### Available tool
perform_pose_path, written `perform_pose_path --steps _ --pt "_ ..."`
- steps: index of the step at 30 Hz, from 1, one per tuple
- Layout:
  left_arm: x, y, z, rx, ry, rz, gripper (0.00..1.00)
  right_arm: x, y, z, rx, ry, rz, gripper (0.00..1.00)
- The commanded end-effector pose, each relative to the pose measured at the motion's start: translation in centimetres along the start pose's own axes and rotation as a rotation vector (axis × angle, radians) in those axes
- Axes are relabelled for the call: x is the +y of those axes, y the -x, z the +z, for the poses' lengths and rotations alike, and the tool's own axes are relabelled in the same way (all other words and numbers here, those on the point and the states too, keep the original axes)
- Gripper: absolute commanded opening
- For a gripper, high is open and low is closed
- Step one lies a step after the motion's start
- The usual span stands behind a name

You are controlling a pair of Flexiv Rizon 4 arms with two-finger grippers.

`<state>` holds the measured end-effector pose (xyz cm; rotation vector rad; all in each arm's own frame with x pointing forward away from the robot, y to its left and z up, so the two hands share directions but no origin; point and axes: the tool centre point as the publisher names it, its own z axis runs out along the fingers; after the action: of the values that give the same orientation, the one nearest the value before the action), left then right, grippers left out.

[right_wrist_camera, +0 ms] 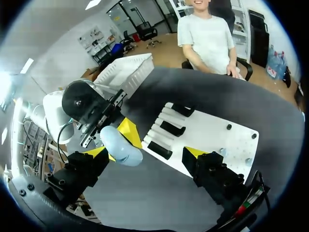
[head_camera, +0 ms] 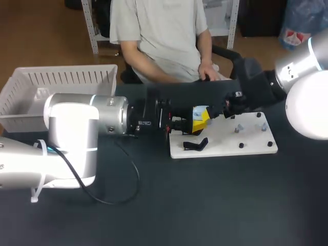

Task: Pick up each earbud case from the left stands, insert the matching earbuds, close the lid, and place the case in the box.

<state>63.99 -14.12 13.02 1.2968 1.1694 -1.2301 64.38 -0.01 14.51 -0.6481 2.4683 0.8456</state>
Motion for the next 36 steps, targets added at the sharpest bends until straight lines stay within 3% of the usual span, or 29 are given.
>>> perform_pose_path --steps 1,8,16,21,24,31,36 --pt "0.1 0.0 0.1 0.001 -0.001 0.000 0.00 -0.2 0.2 -0.8 -0.031 -0.024 0.010 1.00" --pt "0.1 0.0 0.1 0.001 -0.001 0.000 0.00 -0.7 1.2 -3.8 -0.083 -0.085 0.026 1.00" --pt "0.1 0.0 0.1 0.001 -0.001 0.000 0.00 -4.7 -0.2 -7.8 0.046 -0.366 0.095 1.00" --pt "0.1 0.0 0.1 0.001 -0.001 0.000 0.00 -8.8 -2.0 -7.8 0.187 -0.526 0.185 1.00" --pt "0.1 0.0 0.1 0.001 -0.001 0.000 0.00 -10.5 -3.0 -7.4 0.261 -0.613 0.173 1.00" --pt "0.1 0.0 0.1 0.001 -0.001 0.000 0.00 -13.7 -4.4 -6.4 0.396 -0.741 0.117 1.00" --pt "0.1 0.0 0.1 0.001 -0.001 0.000 0.00 -15.2 -4.7 -5.4 0.483 -0.764 0.134 1.00"
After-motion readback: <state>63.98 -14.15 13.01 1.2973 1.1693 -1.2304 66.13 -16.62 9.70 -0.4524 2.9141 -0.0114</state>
